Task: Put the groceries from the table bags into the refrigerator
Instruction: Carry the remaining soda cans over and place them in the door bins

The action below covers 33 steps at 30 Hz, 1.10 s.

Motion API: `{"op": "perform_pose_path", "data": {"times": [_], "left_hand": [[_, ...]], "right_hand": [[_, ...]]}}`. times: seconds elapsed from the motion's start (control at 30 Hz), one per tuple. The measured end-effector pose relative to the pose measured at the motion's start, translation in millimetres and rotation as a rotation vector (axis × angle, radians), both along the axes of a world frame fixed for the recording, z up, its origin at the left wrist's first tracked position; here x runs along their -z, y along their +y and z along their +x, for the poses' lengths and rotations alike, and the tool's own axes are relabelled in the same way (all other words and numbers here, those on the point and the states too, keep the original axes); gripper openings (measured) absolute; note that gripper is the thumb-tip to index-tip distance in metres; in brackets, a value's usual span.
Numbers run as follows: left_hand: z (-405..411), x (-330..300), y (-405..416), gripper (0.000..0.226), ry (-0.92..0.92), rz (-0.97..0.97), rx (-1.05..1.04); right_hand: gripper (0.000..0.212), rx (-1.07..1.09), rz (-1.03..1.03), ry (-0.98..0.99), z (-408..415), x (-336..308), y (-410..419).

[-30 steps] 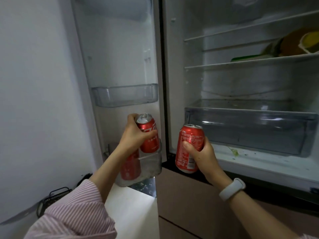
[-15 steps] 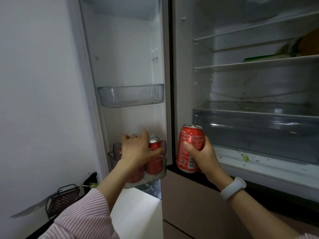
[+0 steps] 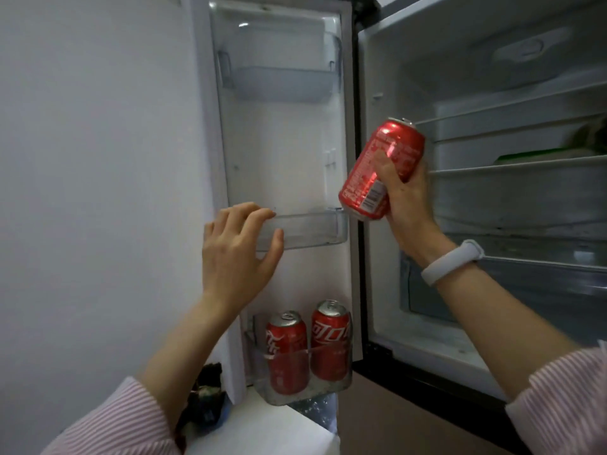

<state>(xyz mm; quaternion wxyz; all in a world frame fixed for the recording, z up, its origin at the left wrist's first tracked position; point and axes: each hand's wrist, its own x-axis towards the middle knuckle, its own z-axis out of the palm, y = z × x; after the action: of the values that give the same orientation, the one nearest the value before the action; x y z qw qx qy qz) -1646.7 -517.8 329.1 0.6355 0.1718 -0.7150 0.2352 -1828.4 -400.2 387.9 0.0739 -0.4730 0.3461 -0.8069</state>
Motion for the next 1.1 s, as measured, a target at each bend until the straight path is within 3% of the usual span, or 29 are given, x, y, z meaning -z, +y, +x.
{"op": "perform_pose_path", "data": {"times": [0.17, 0.27, 0.37, 0.57, 0.7, 0.9, 1.1], "left_hand": [[-1, -7, -26, 0.052, -0.164, 0.25, -0.226], [3, 2, -39, 0.066, -0.144, 0.322, -0.14], [4, 12, -50, 0.076, -0.15, 0.335, -0.082], [2, 17, -63, 0.075, -0.154, 0.393, -0.064], [1, 17, -65, 0.076, -0.148, 0.426, -0.013], [5, 16, -65, 0.076, -0.155, 0.44, -0.007], [7, 15, -60, 0.068, -0.171, 0.476, -0.018]], "right_hand": [[0.052, -0.044, 0.171, 0.141, 25, -47, -49], [0.054, -0.133, 0.376, 0.2, 38, -54, -74], [0.026, -0.24, 0.507, 0.277, 46, -48, -91], [0.014, -0.371, 0.694, 0.369, 42, -47, -103], [0.023, -0.368, 0.691, 0.404, 46, -47, -105], [0.067, -0.083, 0.683, 0.618, 46, -44, -111], [0.066, 0.019, 0.627, 0.666, 38, -40, -103]]}}
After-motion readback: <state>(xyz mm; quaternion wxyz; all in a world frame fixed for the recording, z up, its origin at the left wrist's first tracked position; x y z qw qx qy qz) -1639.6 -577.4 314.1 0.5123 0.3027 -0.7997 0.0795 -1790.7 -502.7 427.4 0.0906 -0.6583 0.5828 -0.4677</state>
